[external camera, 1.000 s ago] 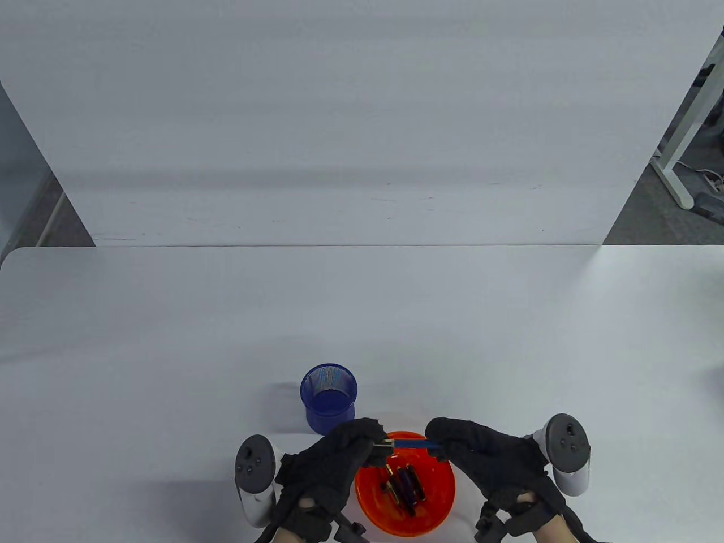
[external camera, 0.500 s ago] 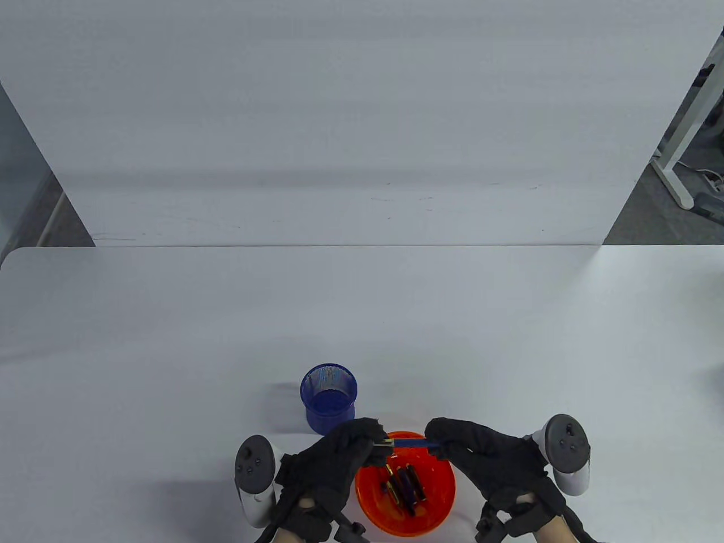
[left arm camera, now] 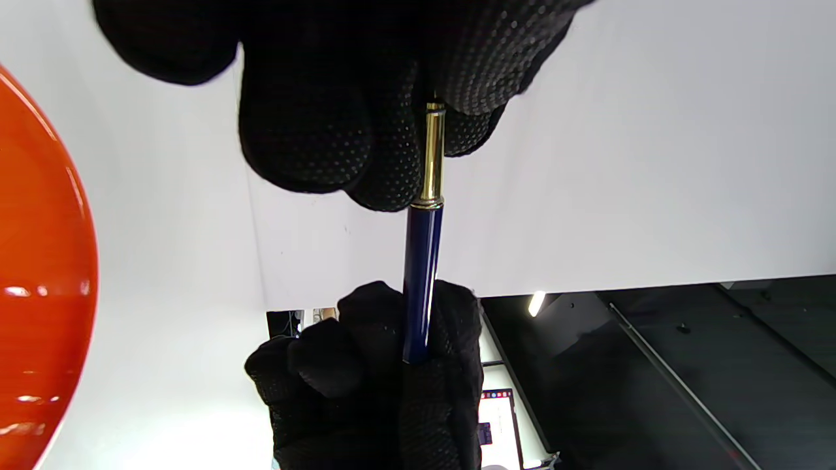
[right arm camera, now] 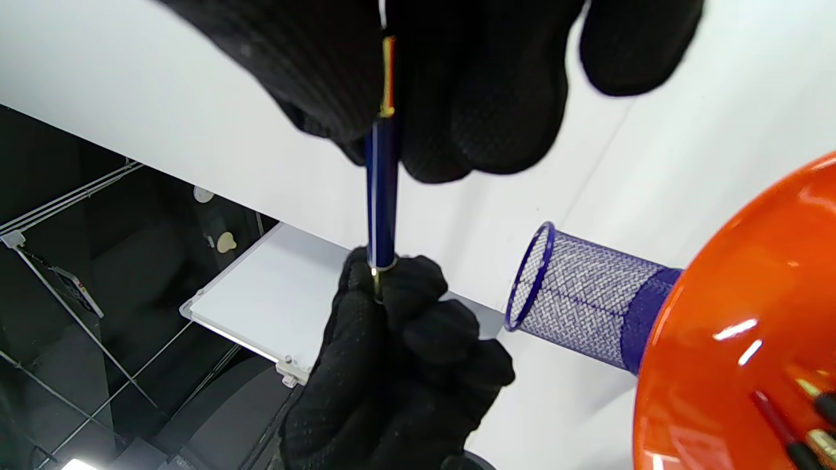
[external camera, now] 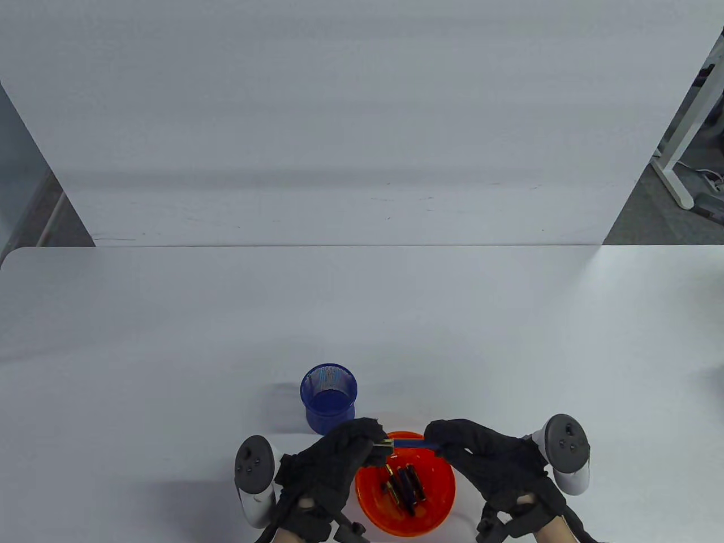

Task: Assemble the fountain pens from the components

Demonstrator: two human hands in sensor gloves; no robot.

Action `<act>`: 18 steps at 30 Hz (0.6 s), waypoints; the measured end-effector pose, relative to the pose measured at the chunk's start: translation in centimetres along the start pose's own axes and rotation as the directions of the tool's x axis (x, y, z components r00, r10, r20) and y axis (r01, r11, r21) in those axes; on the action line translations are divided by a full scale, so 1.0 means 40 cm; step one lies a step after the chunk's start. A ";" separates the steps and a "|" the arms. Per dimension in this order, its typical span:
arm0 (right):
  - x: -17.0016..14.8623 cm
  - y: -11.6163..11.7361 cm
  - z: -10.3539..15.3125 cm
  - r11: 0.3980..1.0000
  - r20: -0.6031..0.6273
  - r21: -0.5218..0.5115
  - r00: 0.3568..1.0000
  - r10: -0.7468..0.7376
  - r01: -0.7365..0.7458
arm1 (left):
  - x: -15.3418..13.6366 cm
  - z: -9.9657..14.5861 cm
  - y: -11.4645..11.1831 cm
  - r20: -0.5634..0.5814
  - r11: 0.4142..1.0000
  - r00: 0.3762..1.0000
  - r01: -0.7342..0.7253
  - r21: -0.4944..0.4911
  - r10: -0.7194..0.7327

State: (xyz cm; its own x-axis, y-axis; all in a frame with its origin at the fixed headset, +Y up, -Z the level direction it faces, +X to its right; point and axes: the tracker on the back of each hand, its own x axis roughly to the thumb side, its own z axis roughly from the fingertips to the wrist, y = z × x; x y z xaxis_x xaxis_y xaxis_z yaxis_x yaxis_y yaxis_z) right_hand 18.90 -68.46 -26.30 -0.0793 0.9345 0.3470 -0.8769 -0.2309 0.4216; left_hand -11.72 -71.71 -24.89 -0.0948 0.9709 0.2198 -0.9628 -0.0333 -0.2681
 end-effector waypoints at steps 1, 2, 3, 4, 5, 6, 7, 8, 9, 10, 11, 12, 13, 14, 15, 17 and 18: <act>-0.001 0.000 0.000 1.000 -0.001 -0.001 1.000 -0.002 0.002 | 0.000 0.000 0.000 -0.001 1.000 1.000 -0.003 0.000 0.003; -0.003 0.000 -0.001 1.000 -0.001 -0.001 1.000 -0.006 0.006 | 0.000 0.001 0.000 -0.002 1.000 1.000 -0.013 0.003 0.013; -0.003 0.000 -0.001 1.000 0.000 -0.003 1.000 -0.012 0.012 | 0.000 0.001 -0.001 -0.003 1.000 1.000 -0.019 0.004 0.019; -0.002 0.000 -0.001 1.000 0.000 -0.005 1.000 -0.016 0.016 | 0.001 0.001 -0.001 -0.001 1.000 1.000 -0.018 0.003 0.018; -0.002 0.000 -0.001 1.000 -0.001 -0.007 1.000 -0.017 0.017 | 0.001 0.000 -0.001 0.000 1.000 1.000 -0.004 0.002 0.004; -0.003 0.000 0.000 1.000 -0.003 -0.010 1.000 -0.016 0.016 | -0.001 0.000 0.000 -0.003 1.000 1.000 -0.002 0.002 0.002; -0.003 -0.001 0.000 1.000 -0.005 -0.014 1.000 -0.015 0.015 | -0.001 0.001 0.001 -0.003 1.000 1.000 -0.014 0.007 0.014; -0.003 -0.003 0.001 1.000 -0.006 -0.014 1.000 -0.013 0.013 | -0.001 0.001 0.001 -0.004 1.000 1.000 -0.023 0.011 0.023; -0.002 -0.004 0.001 1.000 -0.004 -0.007 1.000 -0.011 0.011 | -0.001 0.001 0.001 -0.004 1.000 1.000 -0.020 0.010 0.020; -0.002 -0.005 0.001 1.000 -0.002 -0.001 1.000 -0.010 0.010 | -0.001 0.000 0.001 -0.001 1.000 1.000 -0.007 0.008 0.007; -0.001 -0.005 0.001 1.000 -0.003 0.003 1.000 -0.010 0.010 | -0.001 0.000 0.001 -0.004 1.000 1.000 0.005 0.004 -0.005; -0.002 -0.004 0.001 1.000 -0.002 0.008 1.000 -0.004 0.004 | -0.001 0.000 0.001 -0.005 1.000 1.000 0.005 0.005 -0.005; -0.001 -0.003 0.001 1.000 -0.002 0.008 1.000 0.004 -0.004 | -0.002 0.001 0.000 -0.004 1.000 1.000 -0.004 0.006 0.004; -0.001 -0.002 0.001 1.000 -0.004 0.009 1.000 0.010 -0.010 | 0.000 0.001 -0.001 -0.003 1.000 1.000 -0.014 0.007 0.014; -0.001 -0.002 0.001 1.000 -0.007 0.009 1.000 0.014 -0.014 | 0.000 0.000 -0.001 -0.001 1.000 1.000 -0.010 0.006 0.010; -0.003 -0.003 0.001 1.000 -0.016 -0.007 1.000 0.022 -0.022 | -0.001 0.000 0.001 -0.003 1.000 1.000 0.011 0.003 -0.011; -0.003 -0.003 0.001 1.000 -0.019 -0.010 1.000 0.024 -0.024 | -0.002 0.000 0.000 -0.004 1.000 1.000 0.004 0.002 -0.004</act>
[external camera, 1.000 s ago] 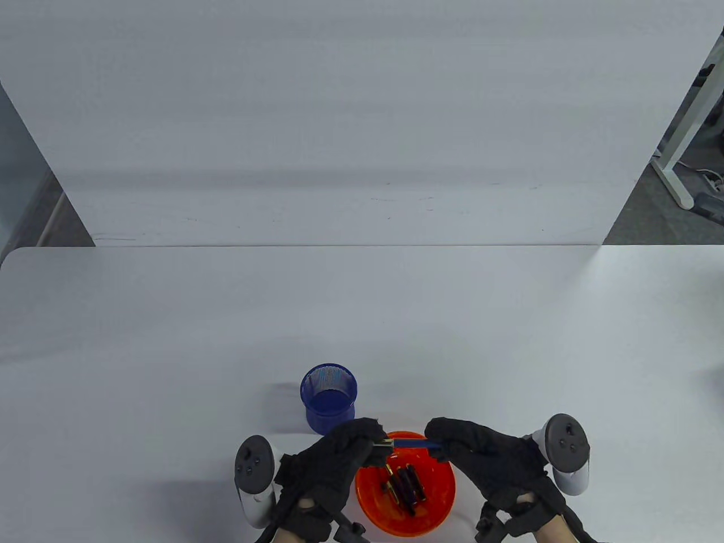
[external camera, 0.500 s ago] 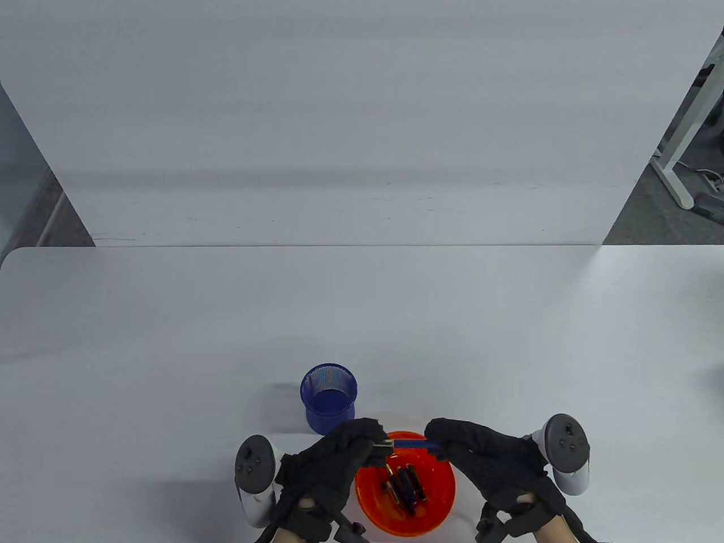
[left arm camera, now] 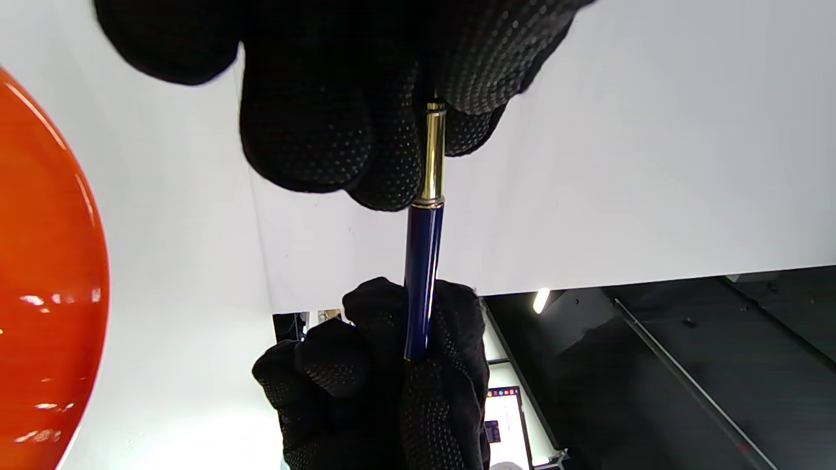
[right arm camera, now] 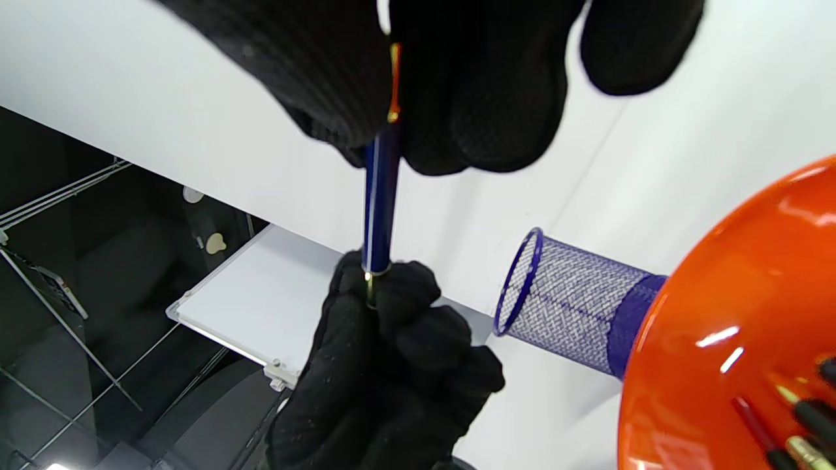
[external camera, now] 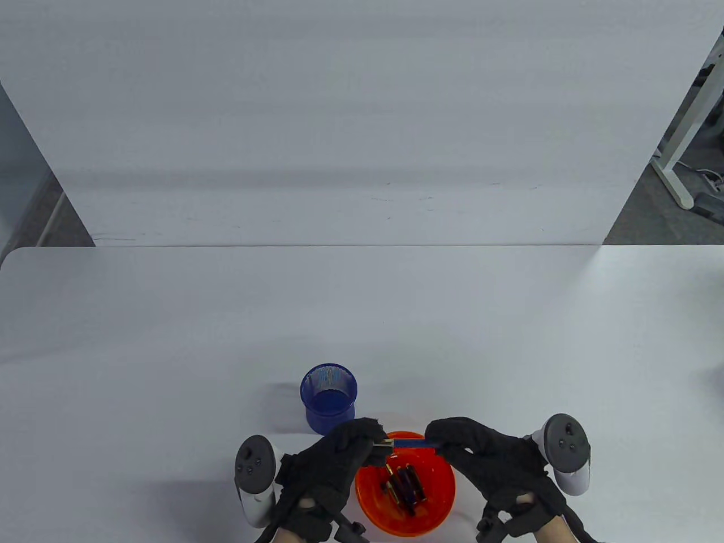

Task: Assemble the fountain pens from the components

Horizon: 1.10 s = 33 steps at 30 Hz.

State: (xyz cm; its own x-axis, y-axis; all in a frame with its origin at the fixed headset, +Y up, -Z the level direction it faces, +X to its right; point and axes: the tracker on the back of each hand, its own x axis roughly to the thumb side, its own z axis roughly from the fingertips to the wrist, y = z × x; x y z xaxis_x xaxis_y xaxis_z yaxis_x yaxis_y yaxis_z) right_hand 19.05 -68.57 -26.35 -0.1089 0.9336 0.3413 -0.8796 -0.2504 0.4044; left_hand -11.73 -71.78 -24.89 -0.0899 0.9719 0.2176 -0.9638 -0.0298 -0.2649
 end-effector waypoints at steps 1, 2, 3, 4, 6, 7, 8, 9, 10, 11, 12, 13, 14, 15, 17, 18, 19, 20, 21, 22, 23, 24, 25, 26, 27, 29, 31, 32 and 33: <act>0.000 -0.001 0.000 1.000 -0.002 -0.005 1.000 -0.002 0.002 | 0.000 0.000 -0.001 -0.001 1.000 1.000 -0.007 0.000 0.007; -0.001 -0.001 0.000 1.000 -0.002 -0.010 1.000 -0.007 0.007 | 0.000 0.000 -0.002 0.000 1.000 1.000 -0.007 -0.001 0.007; -0.001 -0.002 0.000 1.000 -0.006 -0.016 1.000 -0.007 0.007 | 0.001 -0.001 -0.002 0.002 1.000 1.000 0.005 -0.007 -0.005; -0.002 -0.002 0.000 1.000 -0.009 -0.021 1.000 -0.006 0.006 | 0.001 -0.001 -0.002 0.001 1.000 1.000 0.009 -0.008 -0.009; -0.003 -0.002 0.001 1.000 -0.010 -0.024 1.000 -0.009 0.008 | 0.001 0.000 -0.003 -0.001 1.000 1.000 -0.005 -0.003 0.005; -0.003 -0.002 0.001 1.000 -0.007 -0.025 1.000 -0.017 0.017 | 0.001 0.000 -0.003 -0.001 1.000 1.000 -0.009 -0.002 0.009; -0.003 -0.002 0.000 0.999 -0.002 -0.023 1.000 -0.029 0.029 | 0.002 0.000 -0.003 0.002 1.000 1.000 -0.008 -0.002 0.008; -0.003 -0.003 0.000 0.999 -0.001 -0.016 0.999 -0.033 0.033 | 0.002 -0.001 -0.002 0.003 1.000 1.000 -0.002 0.000 0.002; -0.003 -0.003 0.001 0.999 0.001 -0.011 0.999 -0.032 0.032 | 0.002 -0.001 -0.001 0.000 1.000 1.000 -0.002 0.001 0.002; -0.003 -0.003 0.001 0.999 0.005 -0.002 0.999 -0.033 0.033 | 0.001 0.001 0.000 -0.001 1.000 1.000 -0.011 0.006 0.011; -0.002 -0.003 0.000 0.999 0.009 0.013 0.999 -0.031 0.030 | 0.002 0.001 0.000 0.000 1.000 1.000 -0.025 0.009 0.025; 0.000 -0.003 0.000 0.999 0.011 0.021 1.000 -0.026 0.025 | 0.002 0.001 0.000 0.000 1.000 1.000 -0.026 0.008 0.026; 0.001 -0.002 0.000 1.000 0.012 0.023 1.000 -0.013 0.013 | 0.003 0.000 -0.001 0.003 1.000 1.000 -0.016 0.005 0.016; 0.003 -0.001 0.000 1.000 0.010 0.018 1.000 -0.005 0.004 | 0.003 0.000 0.000 0.001 1.000 1.000 -0.002 0.001 0.002; 0.003 0.001 0.000 1.000 0.011 0.010 1.000 -0.001 0.001 | 0.003 0.001 -0.001 0.000 1.000 1.000 -0.014 0.004 0.014; 0.002 0.001 0.000 1.000 0.013 0.005 1.000 -0.008 0.008 | 0.003 0.001 -0.002 0.000 1.000 1.000 -0.019 0.004 0.019; 0.002 0.000 0.000 1.000 0.013 0.000 1.000 -0.010 0.010 | 0.004 0.000 -0.002 0.003 1.000 1.000 -0.012 0.001 0.012; 0.001 0.001 0.000 1.000 0.009 -0.004 1.000 -0.012 0.012 | 0.003 -0.001 -0.002 0.003 1.000 1.000 0.000 -0.004 0.000; -0.001 0.001 -0.001 1.000 0.006 -0.003 1.000 -0.012 0.012 | 0.003 0.000 -0.002 0.001 1.000 1.000 0.000 -0.005 0.000; -0.003 0.001 -0.001 1.000 0.004 -0.001 1.000 -0.010 0.010 | 0.002 0.001 -0.002 -0.001 1.000 1.000 -0.010 -0.002 0.010; -0.004 0.001 -0.001 1.000 0.004 -0.004 1.000 -0.014 0.014 | 0.002 0.001 -0.003 -0.002 1.000 1.000 -0.018 -0.002 0.018; -0.004 0.001 -0.001 1.000 0.005 -0.008 1.000 -0.023 0.023 | 0.003 0.000 -0.003 0.000 1.000 1.000 -0.016 -0.003 0.016; -0.004 0.000 -0.001 1.000 0.004 -0.006 1.000 -0.024 0.024 | 0.003 -0.001 -0.002 0.001 1.000 1.000 0.000 -0.005 0.000; -0.004 0.000 -0.001 1.000 0.004 -0.006 1.000 -0.024 0.024 | 0.002 0.000 -0.001 0.000 1.000 1.000 0.001 -0.005 -0.001; -0.005 0.000 0.000 1.000 0.006 -0.004 1.000 -0.025 0.025 | 0.002 0.001 -0.001 -0.001 1.000 1.000 -0.012 -0.001 0.012; -0.003 0.001 0.000 1.000 0.017 0.004 0.999 -0.030 0.030 | 0.003 0.001 0.000 0.001 1.000 1.000 -0.027 0.004 0.027; -0.002 0.002 -0.001 1.000 0.021 0.016 1.000 -0.022 0.021 | 0.003 0.000 0.001 0.002 1.000 1.000 -0.006 0.003 0.006; -0.001 0.003 0.000 1.000 0.022 0.016 1.000 -0.014 0.014 | 0.002 0.000 0.002 0.000 1.000 1.000 -0.008 0.003 0.008; -0.001 0.004 0.000 1.000 0.022 0.013 1.000 -0.009 0.008 | 0.001 0.001 0.001 0.000 1.000 1.000 -0.018 0.004 0.018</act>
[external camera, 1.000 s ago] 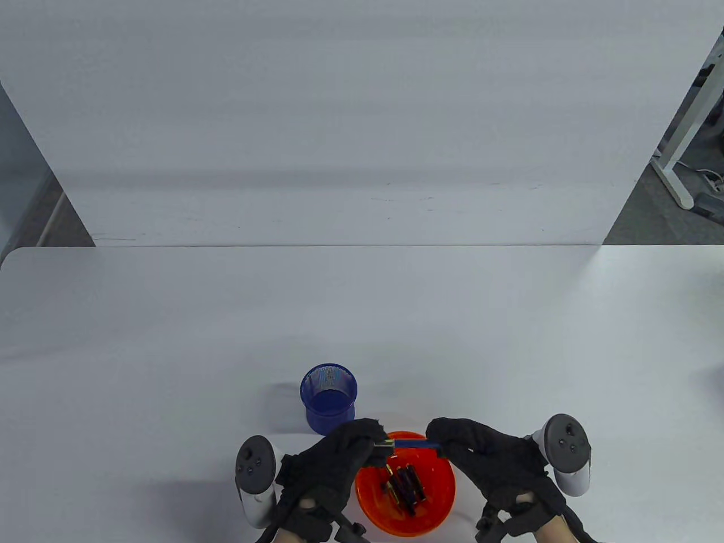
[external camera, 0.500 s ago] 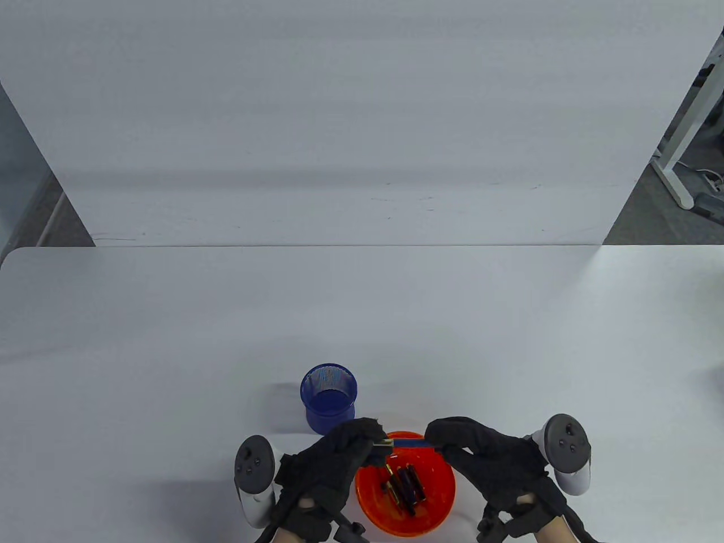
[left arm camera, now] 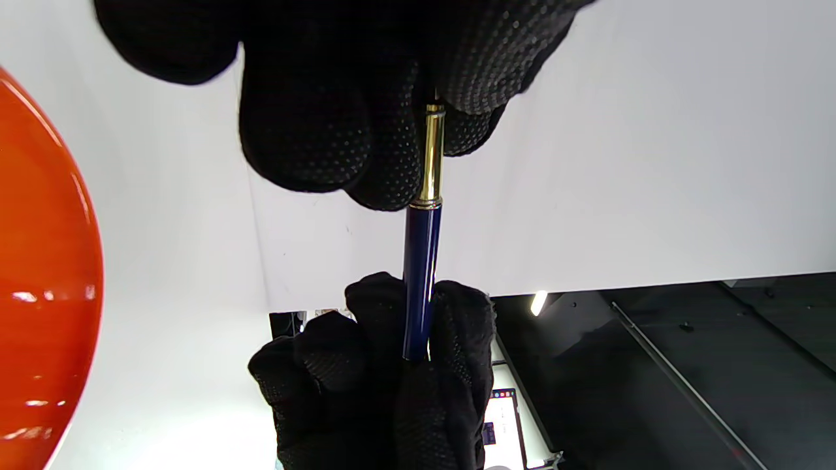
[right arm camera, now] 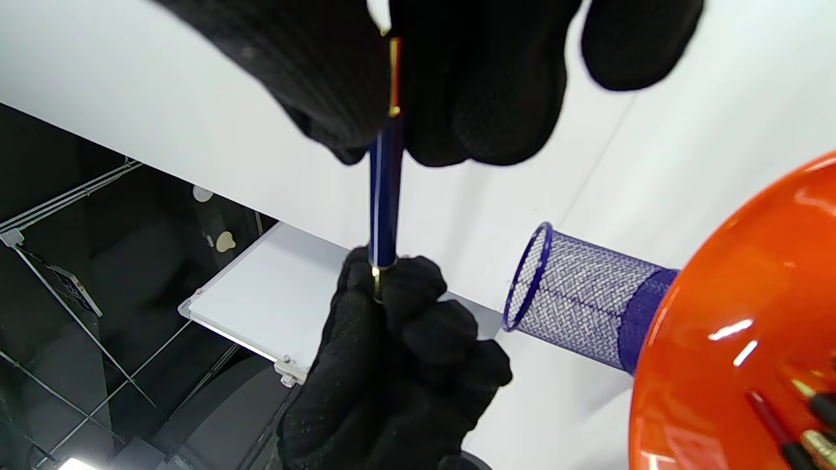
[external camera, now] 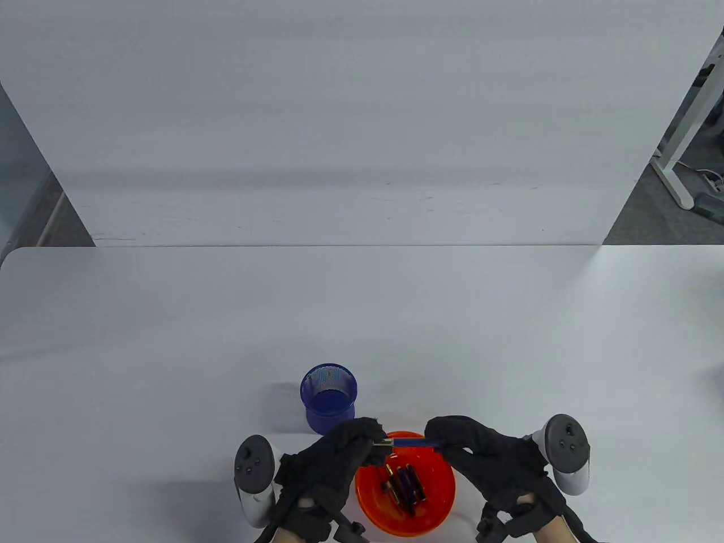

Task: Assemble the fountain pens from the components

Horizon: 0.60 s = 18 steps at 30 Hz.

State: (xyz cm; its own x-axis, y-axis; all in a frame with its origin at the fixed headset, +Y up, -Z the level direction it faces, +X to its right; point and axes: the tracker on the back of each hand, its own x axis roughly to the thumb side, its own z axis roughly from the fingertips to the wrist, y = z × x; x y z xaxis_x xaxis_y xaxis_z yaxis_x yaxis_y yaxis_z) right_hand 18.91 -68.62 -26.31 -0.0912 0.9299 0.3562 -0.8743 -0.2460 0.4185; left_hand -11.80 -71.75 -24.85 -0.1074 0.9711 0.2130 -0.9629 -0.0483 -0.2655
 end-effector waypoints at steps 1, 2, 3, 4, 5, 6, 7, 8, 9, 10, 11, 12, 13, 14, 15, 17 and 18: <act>0.000 0.001 0.000 1.000 0.001 -0.003 1.000 0.003 -0.003 | 0.001 0.000 -0.001 -0.001 1.000 1.000 -0.008 0.000 0.008; 0.000 0.002 0.000 1.000 0.001 -0.005 1.000 0.005 -0.005 | 0.001 -0.001 -0.001 0.001 1.000 1.000 -0.001 0.001 0.001; -0.001 0.001 0.000 1.000 0.000 -0.009 1.000 0.006 -0.006 | 0.000 -0.002 0.000 0.002 1.000 1.000 0.008 -0.002 -0.008; -0.003 0.001 0.001 1.000 -0.002 -0.014 1.000 0.005 -0.005 | 0.000 -0.002 0.000 -0.001 1.000 1.000 0.011 -0.006 -0.011; -0.005 0.001 0.000 1.000 -0.003 -0.017 1.000 -0.002 0.002 | -0.001 0.000 -0.001 -0.001 1.000 1.000 0.004 -0.004 -0.004; -0.007 0.001 0.001 1.000 -0.001 -0.021 1.000 -0.011 0.011 | -0.001 0.000 -0.002 -0.002 1.000 1.000 -0.006 -0.003 0.006; -0.008 0.001 0.000 0.999 0.000 -0.028 1.000 -0.021 0.021 | 0.000 -0.001 -0.003 0.000 1.000 1.000 -0.004 -0.004 0.004; -0.009 0.000 0.000 0.999 -0.001 -0.029 1.000 -0.026 0.026 | 0.000 -0.002 -0.002 0.001 1.000 1.000 0.009 -0.007 -0.009; -0.010 0.000 0.000 0.999 -0.002 -0.029 1.000 -0.026 0.026 | 0.000 -0.002 -0.002 -0.001 1.000 1.000 0.014 -0.010 -0.014; -0.011 -0.001 0.000 0.999 -0.004 -0.028 1.000 -0.025 0.025 | -0.001 -0.002 -0.002 -0.001 1.000 1.000 0.008 -0.008 -0.008; -0.010 0.000 0.000 0.999 -0.004 -0.029 1.000 -0.026 0.026 | 0.000 -0.001 -0.003 -0.003 1.000 1.000 -0.004 -0.004 0.004; -0.010 0.000 0.000 0.999 -0.003 -0.029 1.000 -0.028 0.028 | 0.000 -0.001 -0.004 -0.002 1.000 1.000 -0.005 -0.003 0.005; -0.009 0.000 0.001 0.999 -0.001 -0.026 1.000 -0.028 0.028 | 0.000 -0.001 -0.004 0.000 1.000 1.000 -0.002 -0.003 0.002; -0.008 -0.001 0.001 0.999 0.002 -0.017 1.000 -0.027 0.027 | 0.001 -0.002 -0.002 0.002 1.000 1.000 0.012 -0.002 -0.012; -0.009 -0.001 0.001 1.000 0.003 -0.007 1.000 -0.022 0.022 | 0.000 -0.001 -0.001 0.000 1.000 1.000 0.005 0.001 -0.005; -0.007 -0.002 0.002 1.000 0.007 -0.001 1.000 -0.014 0.014 | 0.000 -0.001 0.000 0.001 1.000 1.000 -0.008 0.006 0.008; -0.006 -0.002 0.002 1.000 0.007 -0.003 1.000 -0.011 0.011 | 0.000 -0.001 -0.001 0.001 1.000 1.000 -0.007 0.006 0.007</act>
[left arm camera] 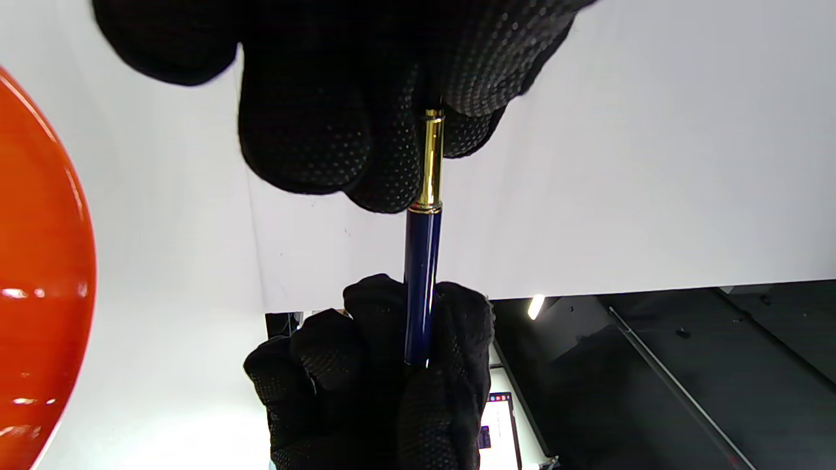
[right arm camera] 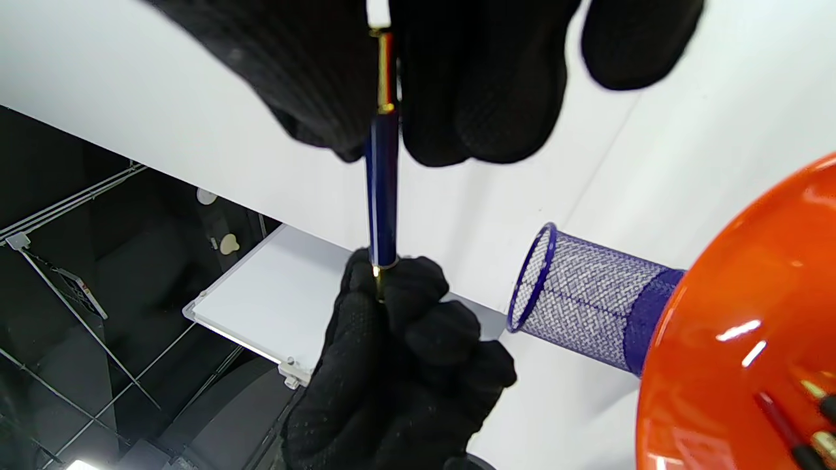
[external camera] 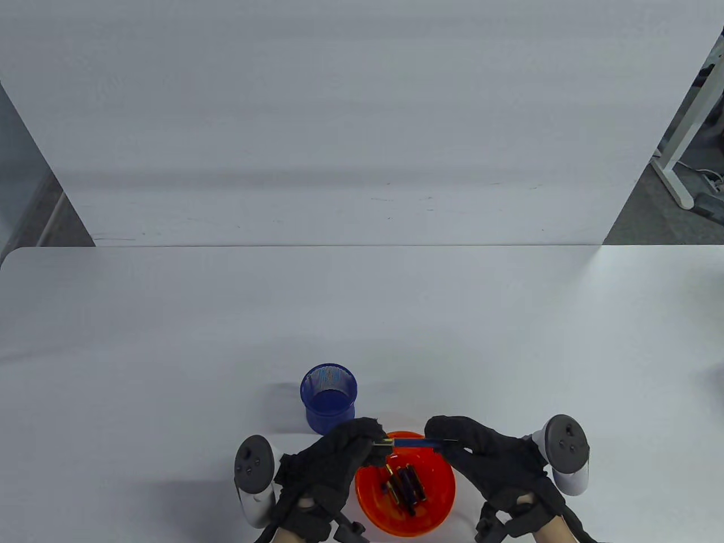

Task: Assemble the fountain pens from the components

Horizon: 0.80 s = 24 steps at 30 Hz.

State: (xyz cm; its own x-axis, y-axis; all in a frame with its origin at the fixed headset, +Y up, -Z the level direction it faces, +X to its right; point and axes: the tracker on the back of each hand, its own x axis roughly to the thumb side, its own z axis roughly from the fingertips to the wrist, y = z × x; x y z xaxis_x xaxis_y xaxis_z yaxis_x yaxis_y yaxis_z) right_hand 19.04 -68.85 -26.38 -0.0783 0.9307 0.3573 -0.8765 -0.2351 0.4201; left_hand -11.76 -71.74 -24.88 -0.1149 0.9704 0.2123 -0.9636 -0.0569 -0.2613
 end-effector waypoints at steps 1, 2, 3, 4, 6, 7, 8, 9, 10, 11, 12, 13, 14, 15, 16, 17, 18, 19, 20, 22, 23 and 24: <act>0.001 0.000 0.000 1.000 0.002 -0.004 1.000 0.010 -0.010 | 0.000 -0.001 0.000 0.004 1.000 1.000 0.015 -0.004 -0.015; 0.001 0.000 0.000 1.000 -0.001 -0.013 1.000 0.018 -0.018 | 0.000 -0.001 0.001 0.001 1.000 1.000 0.025 -0.006 -0.025; -0.001 0.000 0.001 1.000 -0.006 -0.022 1.000 0.022 -0.022 | -0.001 0.000 0.001 0.001 1.000 1.000 0.020 -0.005 -0.020; -0.002 0.000 0.001 0.999 -0.006 -0.027 1.000 0.020 -0.020 | -0.001 0.000 0.000 -0.001 1.000 1.000 0.012 -0.004 -0.012; -0.003 -0.001 0.000 0.999 -0.006 -0.037 1.000 0.012 -0.012 | 0.000 -0.001 -0.001 0.002 1.000 1.000 0.020 -0.009 -0.020; -0.004 -0.002 0.000 0.999 -0.009 -0.038 1.000 0.013 -0.013 | -0.001 -0.002 -0.001 0.002 1.000 1.000 0.025 -0.011 -0.025; -0.004 -0.002 0.000 0.999 -0.010 -0.039 1.000 0.014 -0.014 | -0.001 -0.001 -0.001 0.001 1.000 1.000 0.022 -0.011 -0.022; -0.004 -0.002 0.001 0.999 -0.010 -0.042 1.000 0.013 -0.013 | 0.000 -0.001 -0.001 0.001 1.000 1.000 0.017 -0.011 -0.017; -0.002 -0.002 0.002 0.999 -0.006 -0.053 1.000 0.007 -0.007 | 0.000 0.000 -0.003 0.005 1.000 1.000 0.003 -0.013 -0.003; 0.000 -0.004 0.003 0.997 0.004 -0.073 1.000 0.001 -0.001 | 0.001 0.000 -0.004 0.017 1.000 1.000 -0.002 -0.009 0.003; 0.002 -0.006 0.004 0.995 0.015 -0.097 1.000 -0.005 0.006 | 0.001 -0.001 -0.004 0.017 1.000 1.000 0.002 -0.006 -0.002; 0.004 -0.007 0.006 0.993 0.020 -0.118 1.000 -0.013 0.016 | -0.001 -0.001 -0.003 0.005 1.000 1.000 0.006 -0.013 -0.006; 0.006 -0.007 0.008 0.991 0.025 -0.132 0.999 -0.028 0.031 | -0.003 0.000 -0.004 -0.012 1.000 1.000 0.010 -0.029 -0.010; 0.008 -0.003 0.009 0.987 0.036 -0.149 0.998 -0.050 0.055 | -0.008 0.000 -0.008 -0.028 0.999 0.999 0.016 -0.051 -0.017; 0.008 0.002 0.009 0.985 0.043 -0.158 0.997 -0.064 0.070 | -0.011 -0.002 -0.013 -0.035 0.997 0.999 0.030 -0.070 -0.033; 0.009 0.013 0.008 0.984 0.041 -0.161 0.997 -0.065 0.070 | -0.014 -0.003 -0.022 -0.041 0.992 0.997 0.065 -0.109 -0.070; 0.009 0.027 0.006 0.988 0.034 -0.150 0.999 -0.041 0.045 | -0.014 -0.003 -0.034 -0.039 0.984 0.993 0.109 -0.140 -0.115; 0.010 0.039 0.004 0.991 0.029 -0.133 1.000 -0.005 0.009 | -0.013 -0.003 -0.044 -0.021 0.980 0.990 0.134 -0.146 -0.138; 0.014 0.056 0.002 0.993 0.017 -0.106 0.998 0.061 -0.059 | -0.010 -0.001 -0.055 0.002 0.980 0.989 0.150 -0.134 -0.151; 0.022 0.083 0.001 0.985 0.018 -0.082 0.988 0.156 -0.154 | -0.006 0.003 -0.064 0.024 0.986 0.991 0.131 -0.104 -0.129; 0.026 0.096 0.002 0.978 0.017 -0.086 0.981 0.192 -0.190 | -0.007 0.004 -0.065 0.028 0.989 0.994 0.111 -0.094 -0.109; 0.027 0.107 0.001 0.973 0.015 -0.087 0.977 0.214 -0.212 | -0.009 0.003 -0.063 0.026 0.991 0.996 0.083 -0.102 -0.081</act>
State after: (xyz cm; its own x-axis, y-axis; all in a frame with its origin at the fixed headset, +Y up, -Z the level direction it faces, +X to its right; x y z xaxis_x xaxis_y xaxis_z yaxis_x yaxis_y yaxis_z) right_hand 15.25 -68.85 -24.16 -0.2573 0.8545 0.4513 -0.8780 -0.4018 0.2602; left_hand -9.33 -71.97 -24.17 -0.0425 0.9655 0.2568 -0.9401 0.0484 -0.3374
